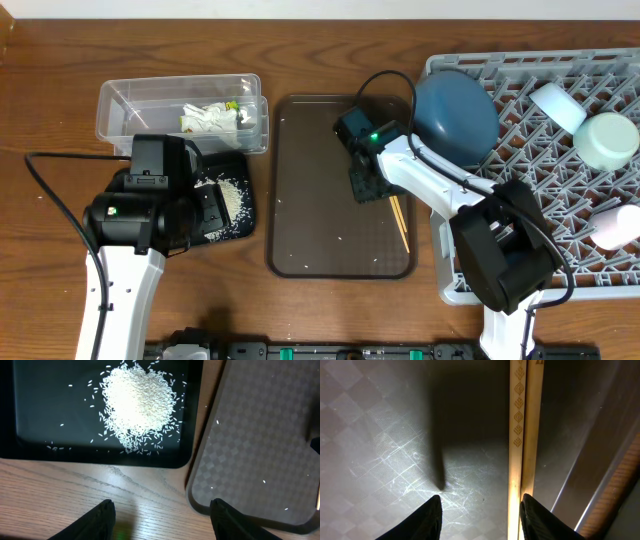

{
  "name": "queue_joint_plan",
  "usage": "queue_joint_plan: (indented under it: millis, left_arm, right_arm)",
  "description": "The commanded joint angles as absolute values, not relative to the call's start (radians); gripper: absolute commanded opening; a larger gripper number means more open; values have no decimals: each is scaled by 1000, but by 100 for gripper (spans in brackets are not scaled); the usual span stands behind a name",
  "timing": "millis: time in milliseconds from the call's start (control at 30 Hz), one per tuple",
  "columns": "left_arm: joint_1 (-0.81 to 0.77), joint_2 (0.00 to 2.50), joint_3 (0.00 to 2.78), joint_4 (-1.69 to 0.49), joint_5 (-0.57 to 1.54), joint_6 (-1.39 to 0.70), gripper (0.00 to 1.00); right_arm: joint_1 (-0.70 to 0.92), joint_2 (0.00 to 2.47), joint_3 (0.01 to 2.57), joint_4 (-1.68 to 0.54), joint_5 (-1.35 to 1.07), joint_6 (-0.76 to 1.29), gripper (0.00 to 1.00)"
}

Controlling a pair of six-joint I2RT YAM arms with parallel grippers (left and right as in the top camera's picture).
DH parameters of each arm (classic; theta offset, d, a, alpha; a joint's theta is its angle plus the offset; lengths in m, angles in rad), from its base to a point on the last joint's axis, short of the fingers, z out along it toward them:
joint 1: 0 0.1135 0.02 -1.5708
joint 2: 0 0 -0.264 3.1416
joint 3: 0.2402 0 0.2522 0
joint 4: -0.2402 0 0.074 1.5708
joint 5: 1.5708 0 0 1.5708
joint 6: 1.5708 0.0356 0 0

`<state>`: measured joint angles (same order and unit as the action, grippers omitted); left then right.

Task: Sort waste into correct bins and load items into the dishwasher rack
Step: 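Move the right gripper to the chopsticks on the brown tray and grasp one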

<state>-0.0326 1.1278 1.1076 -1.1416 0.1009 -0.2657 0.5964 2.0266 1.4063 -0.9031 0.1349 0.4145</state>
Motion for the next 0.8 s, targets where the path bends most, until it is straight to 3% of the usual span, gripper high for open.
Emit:
queue_joint_plan:
  millis: [0, 533, 667, 767]
  left_arm:
    - [-27, 1132, 1105, -1143, 93, -268, 64]
    - [-27, 1132, 1105, -1144, 93, -268, 64]
    - [-27, 1132, 1105, -1144, 93, -268, 64]
    - [-27, 1132, 1105, -1144, 93, -268, 64]
  right_arm:
    - [603, 2058, 1405, -901, 154, 433, 49]
    - [604, 2067, 1394, -902, 119, 433, 51]
    - [604, 2067, 1388, -905, 115, 434, 40]
    - [604, 2067, 1377, -905, 115, 434, 39]
